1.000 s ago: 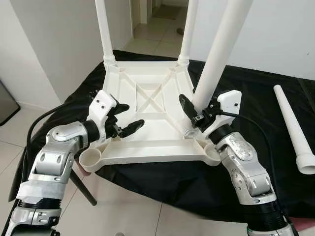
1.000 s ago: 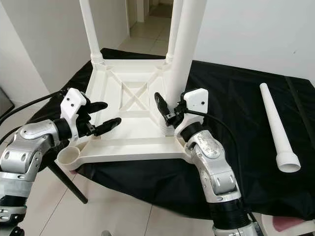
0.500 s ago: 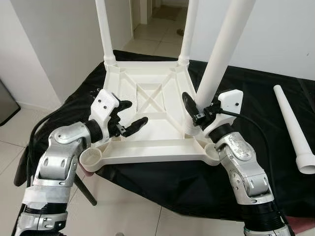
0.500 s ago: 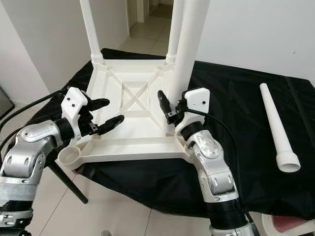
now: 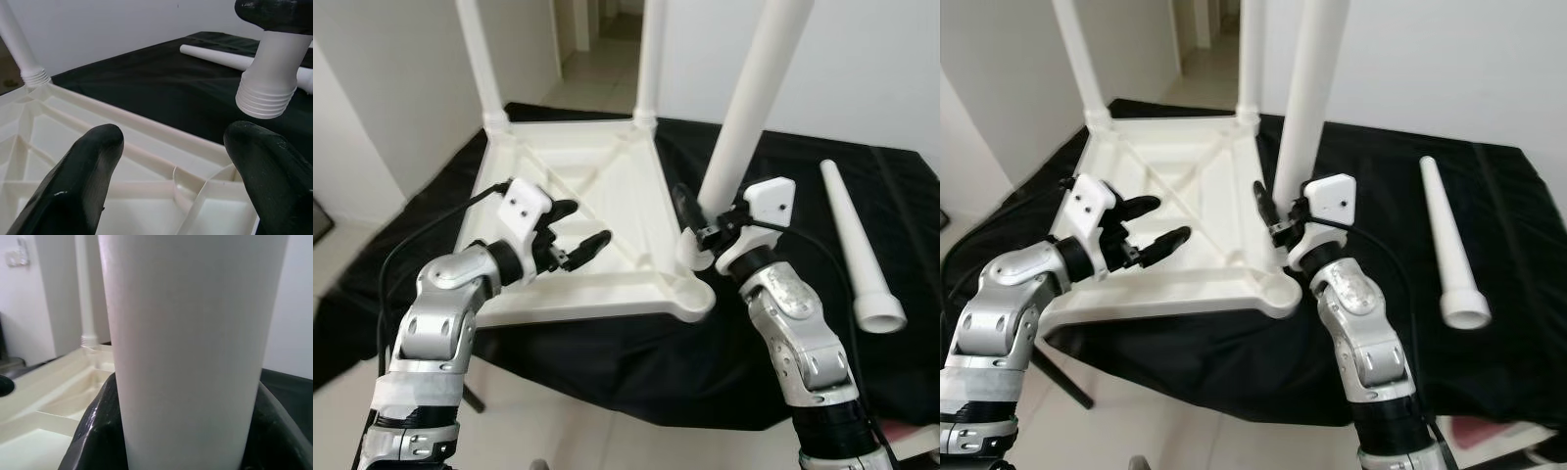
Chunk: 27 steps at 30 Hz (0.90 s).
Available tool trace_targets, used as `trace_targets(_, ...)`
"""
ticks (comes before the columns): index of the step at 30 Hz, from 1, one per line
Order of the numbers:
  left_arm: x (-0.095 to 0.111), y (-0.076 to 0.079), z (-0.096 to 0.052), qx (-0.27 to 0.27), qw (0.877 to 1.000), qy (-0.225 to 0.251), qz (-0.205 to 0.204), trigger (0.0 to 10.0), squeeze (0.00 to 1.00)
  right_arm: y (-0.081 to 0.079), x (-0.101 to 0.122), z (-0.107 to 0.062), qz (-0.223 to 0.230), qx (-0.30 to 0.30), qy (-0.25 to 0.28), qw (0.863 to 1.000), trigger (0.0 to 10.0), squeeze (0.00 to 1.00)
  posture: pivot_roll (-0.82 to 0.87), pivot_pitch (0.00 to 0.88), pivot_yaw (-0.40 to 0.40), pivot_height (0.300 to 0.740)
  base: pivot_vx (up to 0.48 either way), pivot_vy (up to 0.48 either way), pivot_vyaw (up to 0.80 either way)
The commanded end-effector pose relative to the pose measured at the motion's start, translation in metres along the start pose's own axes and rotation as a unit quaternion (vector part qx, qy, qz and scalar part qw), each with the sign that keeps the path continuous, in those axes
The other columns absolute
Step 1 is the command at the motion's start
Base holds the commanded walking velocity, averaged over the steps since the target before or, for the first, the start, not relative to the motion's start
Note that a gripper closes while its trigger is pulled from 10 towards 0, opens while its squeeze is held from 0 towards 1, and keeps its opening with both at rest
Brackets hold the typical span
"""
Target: Building children table
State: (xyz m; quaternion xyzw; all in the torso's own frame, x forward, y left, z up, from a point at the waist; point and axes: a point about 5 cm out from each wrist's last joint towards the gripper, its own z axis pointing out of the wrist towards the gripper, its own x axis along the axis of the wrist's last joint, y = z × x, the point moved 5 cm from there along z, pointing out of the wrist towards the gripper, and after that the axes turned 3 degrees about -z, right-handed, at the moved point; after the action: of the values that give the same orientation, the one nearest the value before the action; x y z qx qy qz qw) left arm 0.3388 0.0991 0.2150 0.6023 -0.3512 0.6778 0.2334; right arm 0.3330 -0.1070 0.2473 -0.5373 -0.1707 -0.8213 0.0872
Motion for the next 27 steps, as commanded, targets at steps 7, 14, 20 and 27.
trace_targets(7, -0.0105, -0.0311, -0.0081, 0.126, 0.992, -0.019, -0.021, 10.0, 0.00, -0.0038, 0.0024, 0.0008, 0.000, 0.005, 0.006, 1.000, 10.0, 0.00, -0.09, 0.026, 0.030, 0.740, 0.000, 0.268, 0.00)
trace_targets(14, -0.0103, -0.0311, -0.0077, 0.129, 0.991, -0.017, -0.008, 10.0, 0.00, -0.0028, 0.0026, 0.0006, -0.001, 0.004, 0.006, 1.000, 10.0, 0.00, -0.09, 0.028, 0.031, 0.740, 0.000, 0.343, 0.00)
trace_targets(20, -0.0105, -0.0294, -0.0075, 0.127, 0.992, -0.016, -0.006, 10.0, 0.00, -0.0027, 0.0028, 0.0003, -0.001, 0.004, 0.006, 1.000, 10.0, 0.00, -0.09, 0.030, 0.031, 0.740, 0.000, 0.000, 0.00)
trace_targets(27, -0.0151, -0.0230, -0.0050, 0.113, 0.993, -0.026, -0.006, 10.0, 0.00, -0.0048, 0.0017, -0.0009, -0.002, 0.010, 0.002, 1.000, 10.0, 0.00, -0.10, 0.036, 0.032, 0.740, 0.000, 0.000, 0.00)
